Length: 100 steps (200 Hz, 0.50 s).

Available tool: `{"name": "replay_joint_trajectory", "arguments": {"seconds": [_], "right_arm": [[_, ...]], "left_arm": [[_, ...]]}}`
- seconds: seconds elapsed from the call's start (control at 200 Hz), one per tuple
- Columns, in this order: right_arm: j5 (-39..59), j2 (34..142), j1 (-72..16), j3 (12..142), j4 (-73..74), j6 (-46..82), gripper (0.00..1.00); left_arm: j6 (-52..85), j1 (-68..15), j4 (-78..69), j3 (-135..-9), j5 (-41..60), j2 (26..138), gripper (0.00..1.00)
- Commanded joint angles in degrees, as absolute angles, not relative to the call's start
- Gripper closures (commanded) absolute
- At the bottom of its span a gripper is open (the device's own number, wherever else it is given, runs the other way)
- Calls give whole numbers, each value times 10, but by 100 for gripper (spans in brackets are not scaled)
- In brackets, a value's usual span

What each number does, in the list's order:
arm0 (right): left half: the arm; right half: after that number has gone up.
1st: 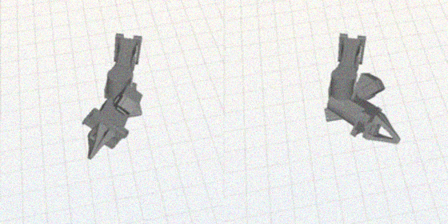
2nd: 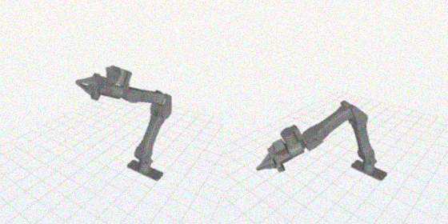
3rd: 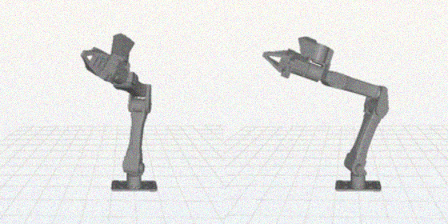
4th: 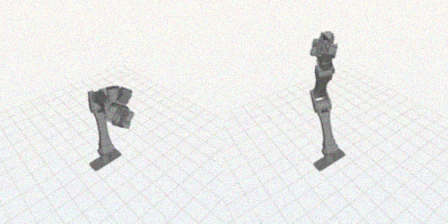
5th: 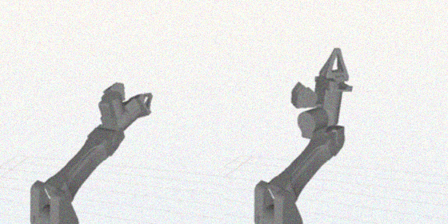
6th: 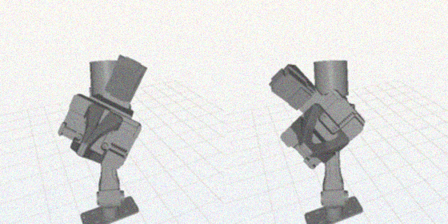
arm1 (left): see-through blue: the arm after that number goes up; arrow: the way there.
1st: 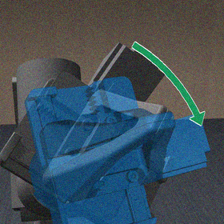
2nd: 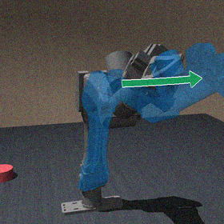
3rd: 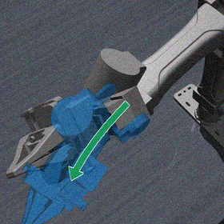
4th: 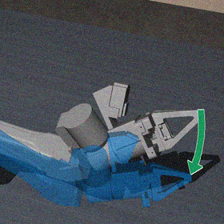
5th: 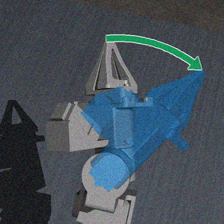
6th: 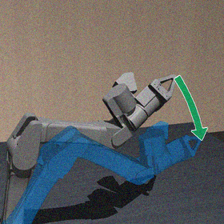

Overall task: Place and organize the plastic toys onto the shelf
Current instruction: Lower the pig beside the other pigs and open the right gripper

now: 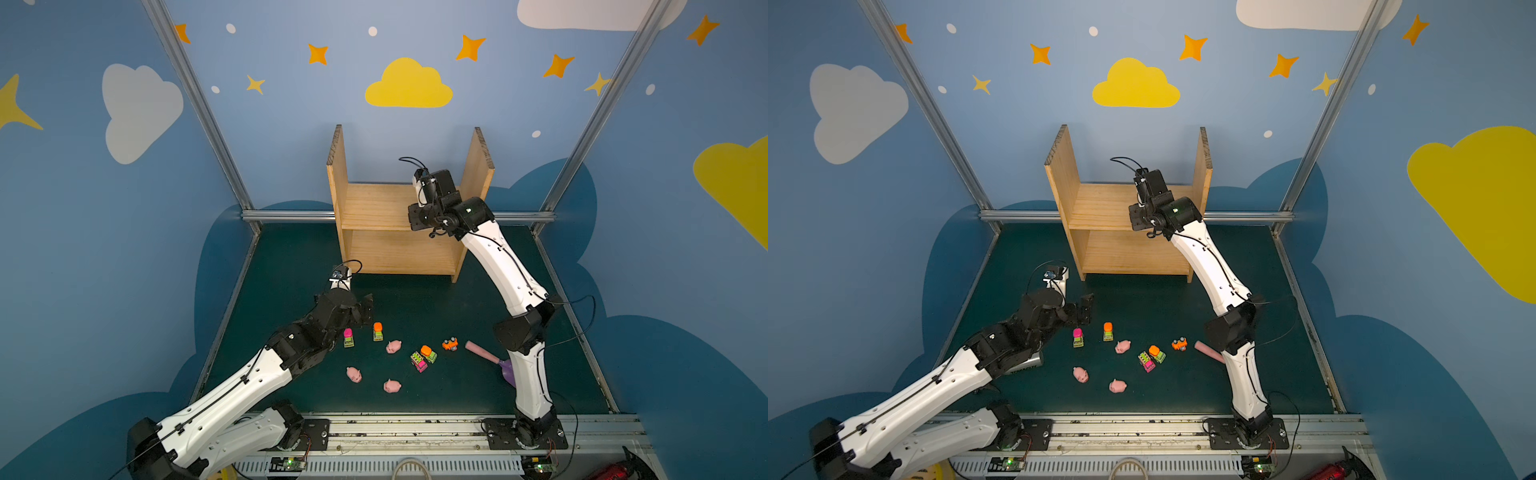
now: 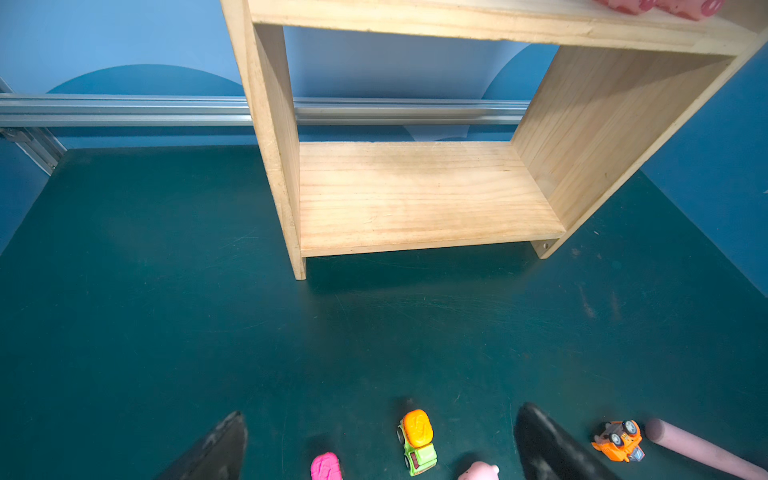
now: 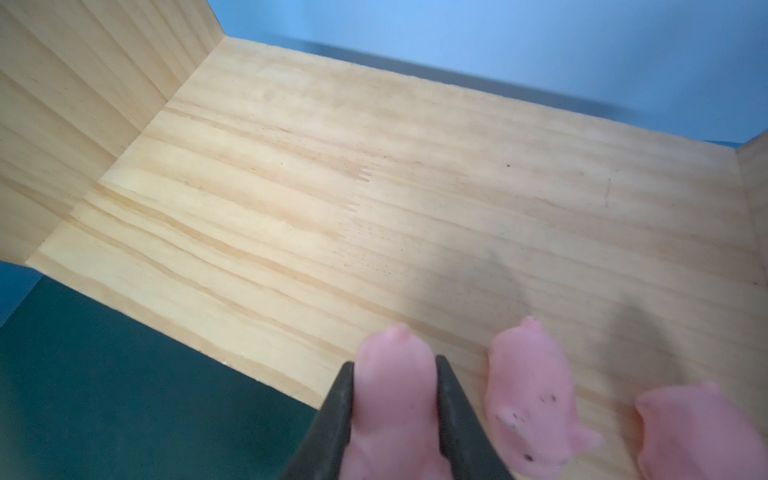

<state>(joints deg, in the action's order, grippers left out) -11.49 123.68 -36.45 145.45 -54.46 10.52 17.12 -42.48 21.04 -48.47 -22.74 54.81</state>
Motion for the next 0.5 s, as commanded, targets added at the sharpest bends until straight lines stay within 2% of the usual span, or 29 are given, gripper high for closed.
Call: {"name": "replay_joint_trajectory", "arguments": {"seconds": [0.0,0.496], "right_arm": [[-110,1253,-361,1471,-551,111,71],[-117,1271,-357,1479,-540,112,67]], "left_arm": [[163,-422,200,-477,-230,538,0],[164,-422,205,-472,-239,522,0]]}}
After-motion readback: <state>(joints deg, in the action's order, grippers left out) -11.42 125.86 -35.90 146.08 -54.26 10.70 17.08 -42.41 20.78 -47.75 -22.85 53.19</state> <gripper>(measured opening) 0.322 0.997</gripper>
